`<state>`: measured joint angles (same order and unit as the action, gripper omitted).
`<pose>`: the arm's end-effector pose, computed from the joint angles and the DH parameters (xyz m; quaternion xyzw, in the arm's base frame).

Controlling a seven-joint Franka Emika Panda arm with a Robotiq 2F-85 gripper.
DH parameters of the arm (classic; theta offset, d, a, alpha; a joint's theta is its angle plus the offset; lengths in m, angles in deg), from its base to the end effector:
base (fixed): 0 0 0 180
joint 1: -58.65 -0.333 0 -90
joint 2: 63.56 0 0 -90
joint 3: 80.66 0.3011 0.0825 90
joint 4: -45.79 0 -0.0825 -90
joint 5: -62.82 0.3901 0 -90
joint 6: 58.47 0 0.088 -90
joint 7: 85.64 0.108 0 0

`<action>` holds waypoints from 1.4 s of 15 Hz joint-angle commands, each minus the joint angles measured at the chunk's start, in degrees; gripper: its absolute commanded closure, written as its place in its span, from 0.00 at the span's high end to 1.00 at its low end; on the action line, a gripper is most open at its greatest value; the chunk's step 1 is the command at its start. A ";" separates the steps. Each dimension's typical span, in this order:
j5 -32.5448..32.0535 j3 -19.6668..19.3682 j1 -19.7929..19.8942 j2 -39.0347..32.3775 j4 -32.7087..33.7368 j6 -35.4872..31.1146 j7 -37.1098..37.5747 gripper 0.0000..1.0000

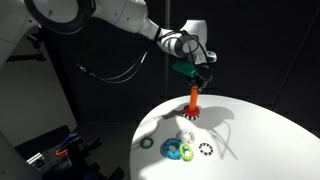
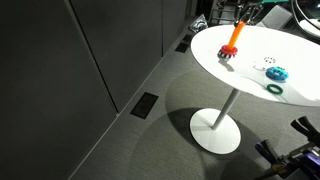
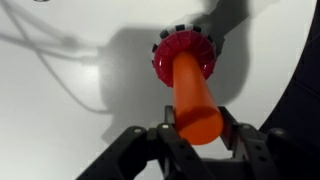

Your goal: Move the ring stacking stand to the right, pick up the blue ring and stack it on the ring stacking stand

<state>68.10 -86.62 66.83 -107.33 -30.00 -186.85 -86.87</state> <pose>0.7336 -0.1635 0.2815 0.9896 -0.1205 0.0788 0.0070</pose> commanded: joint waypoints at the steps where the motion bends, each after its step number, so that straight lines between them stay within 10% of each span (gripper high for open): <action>1: -0.85 0.48 0.34 1.35 1.46 4.22 1.37 0.20; 21: -5.13 -0.15 -2.79 13.16 -16.86 -2.34 1.06 0.20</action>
<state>64.84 -86.63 64.56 -98.82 -40.48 -186.56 -86.87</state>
